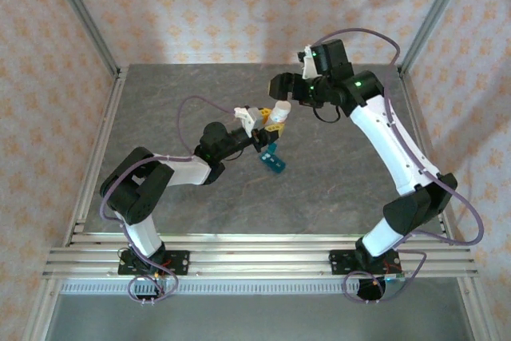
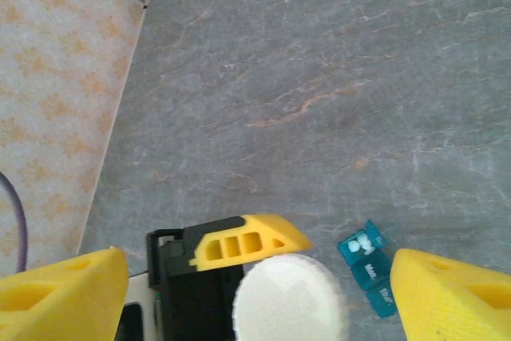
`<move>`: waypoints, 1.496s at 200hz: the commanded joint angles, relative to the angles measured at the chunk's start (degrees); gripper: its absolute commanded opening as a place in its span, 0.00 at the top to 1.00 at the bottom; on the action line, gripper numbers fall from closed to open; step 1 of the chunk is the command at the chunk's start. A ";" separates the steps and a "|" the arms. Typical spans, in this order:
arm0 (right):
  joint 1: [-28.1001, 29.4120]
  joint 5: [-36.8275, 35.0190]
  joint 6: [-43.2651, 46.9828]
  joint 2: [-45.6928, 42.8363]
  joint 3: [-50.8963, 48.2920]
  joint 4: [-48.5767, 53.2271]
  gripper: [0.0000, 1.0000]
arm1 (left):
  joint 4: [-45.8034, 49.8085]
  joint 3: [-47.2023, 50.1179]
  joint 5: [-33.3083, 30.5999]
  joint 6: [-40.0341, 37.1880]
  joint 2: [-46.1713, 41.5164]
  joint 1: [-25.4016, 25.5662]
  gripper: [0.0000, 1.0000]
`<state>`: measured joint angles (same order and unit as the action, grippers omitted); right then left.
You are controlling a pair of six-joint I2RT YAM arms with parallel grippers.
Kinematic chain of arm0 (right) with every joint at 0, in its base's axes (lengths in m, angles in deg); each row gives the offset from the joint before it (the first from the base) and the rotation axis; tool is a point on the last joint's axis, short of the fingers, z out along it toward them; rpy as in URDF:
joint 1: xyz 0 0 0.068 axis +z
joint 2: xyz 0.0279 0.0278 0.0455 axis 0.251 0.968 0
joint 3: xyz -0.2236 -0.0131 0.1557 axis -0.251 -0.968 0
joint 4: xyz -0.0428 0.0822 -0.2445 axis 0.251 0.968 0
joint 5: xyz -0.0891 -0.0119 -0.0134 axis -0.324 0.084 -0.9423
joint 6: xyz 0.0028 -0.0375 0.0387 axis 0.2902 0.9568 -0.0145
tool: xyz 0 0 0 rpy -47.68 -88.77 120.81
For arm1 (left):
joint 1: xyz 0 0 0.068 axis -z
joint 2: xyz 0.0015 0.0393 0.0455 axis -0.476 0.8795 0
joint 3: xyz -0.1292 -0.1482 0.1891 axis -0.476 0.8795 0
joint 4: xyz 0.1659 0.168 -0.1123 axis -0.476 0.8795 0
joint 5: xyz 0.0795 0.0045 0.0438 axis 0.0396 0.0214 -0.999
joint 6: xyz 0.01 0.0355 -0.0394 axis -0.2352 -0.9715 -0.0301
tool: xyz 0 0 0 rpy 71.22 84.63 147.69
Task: Sort the pills into containers
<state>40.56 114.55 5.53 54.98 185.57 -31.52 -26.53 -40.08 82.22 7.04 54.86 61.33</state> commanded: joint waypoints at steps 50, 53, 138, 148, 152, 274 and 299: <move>-1.61 4.26 2.21 0.91 0.46 0.14 0.59 | -3.89 -0.66 1.75 0.49 -1.90 -0.82 1.00; -1.62 4.22 2.33 0.97 0.32 0.22 0.60 | -3.89 -0.62 1.69 0.48 -1.98 -0.76 1.00; -1.85 4.30 0.23 -2.19 -10.79 -4.39 0.73 | -3.98 -0.34 0.92 0.74 -3.42 -1.35 1.00; -1.85 4.44 0.09 -2.14 -10.99 -4.43 0.74 | -3.92 -0.42 1.01 0.71 -3.47 -1.35 1.00; -1.82 4.32 0.08 -2.19 -10.99 -4.43 0.73 | -3.98 -0.35 1.04 0.82 -3.48 -1.33 1.00; -1.92 2.94 0.83 -3.69 -3.72 -1.74 0.57 | -3.97 -0.66 0.96 1.12 -1.97 -1.33 1.00; -2.07 1.20 2.02 -3.97 -1.90 -0.62 0.39 | -3.98 -0.61 1.04 1.18 -1.97 -1.32 1.00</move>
<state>38.74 117.91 5.86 53.54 180.41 -34.36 -26.12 -39.57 83.47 7.63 54.22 60.52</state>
